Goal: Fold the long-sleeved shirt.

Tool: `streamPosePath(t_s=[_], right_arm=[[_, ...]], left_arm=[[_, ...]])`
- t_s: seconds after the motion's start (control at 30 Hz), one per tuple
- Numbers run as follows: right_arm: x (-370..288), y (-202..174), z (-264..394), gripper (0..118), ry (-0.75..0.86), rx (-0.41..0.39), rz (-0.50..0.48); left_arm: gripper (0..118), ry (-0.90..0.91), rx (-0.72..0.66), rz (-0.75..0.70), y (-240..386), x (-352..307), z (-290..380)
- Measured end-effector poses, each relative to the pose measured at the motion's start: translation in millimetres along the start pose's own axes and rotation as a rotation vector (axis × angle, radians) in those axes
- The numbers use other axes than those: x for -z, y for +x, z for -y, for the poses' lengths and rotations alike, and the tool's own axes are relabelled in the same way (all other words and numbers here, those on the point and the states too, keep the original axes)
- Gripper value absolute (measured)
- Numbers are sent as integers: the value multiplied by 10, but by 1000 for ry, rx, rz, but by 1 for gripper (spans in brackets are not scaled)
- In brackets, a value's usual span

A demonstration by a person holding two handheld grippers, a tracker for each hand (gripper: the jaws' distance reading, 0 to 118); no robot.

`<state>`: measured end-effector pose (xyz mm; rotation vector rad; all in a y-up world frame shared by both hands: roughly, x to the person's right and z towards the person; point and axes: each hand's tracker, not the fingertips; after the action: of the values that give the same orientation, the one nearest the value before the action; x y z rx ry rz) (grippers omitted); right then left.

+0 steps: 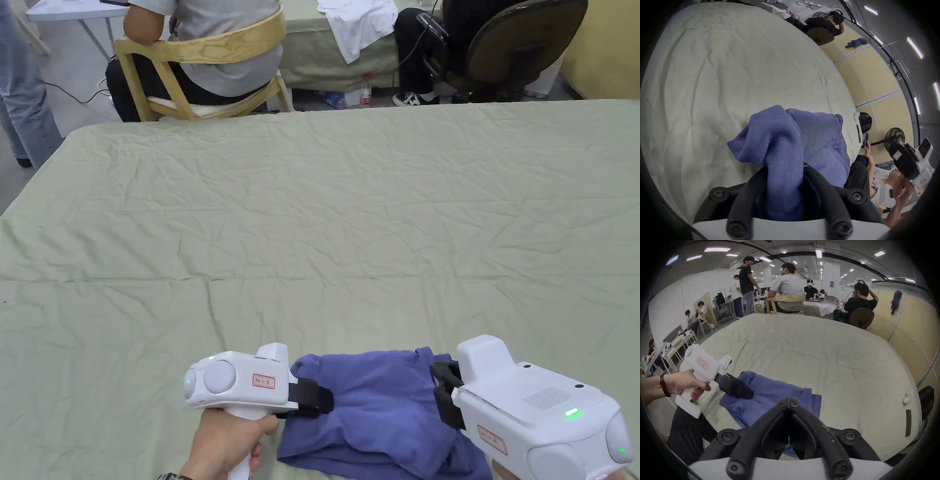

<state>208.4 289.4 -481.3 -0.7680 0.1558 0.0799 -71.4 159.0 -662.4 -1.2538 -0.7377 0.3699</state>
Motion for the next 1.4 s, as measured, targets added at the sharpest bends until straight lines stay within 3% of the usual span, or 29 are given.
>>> streamPosePath(t_s=[0.37,0.83,1.03,1.4], right_arm=[[133,-369,-316,1,13,-26,-73],[926,-1857,-1039,1,-17,-201,-327],[1152,-2284,-1227,1,-24,-250,-389],[1374,-2503,-1223,1,-76,-307,-405]], left_arm=[[15,35,43,-56,-279,-481,-97],[14,98,-45,-343,-1934,-2056,-275],[14,108,-99,-436,-2486,-2700,-264],[13,65,-112,-670,-3038,-3486,-395]])
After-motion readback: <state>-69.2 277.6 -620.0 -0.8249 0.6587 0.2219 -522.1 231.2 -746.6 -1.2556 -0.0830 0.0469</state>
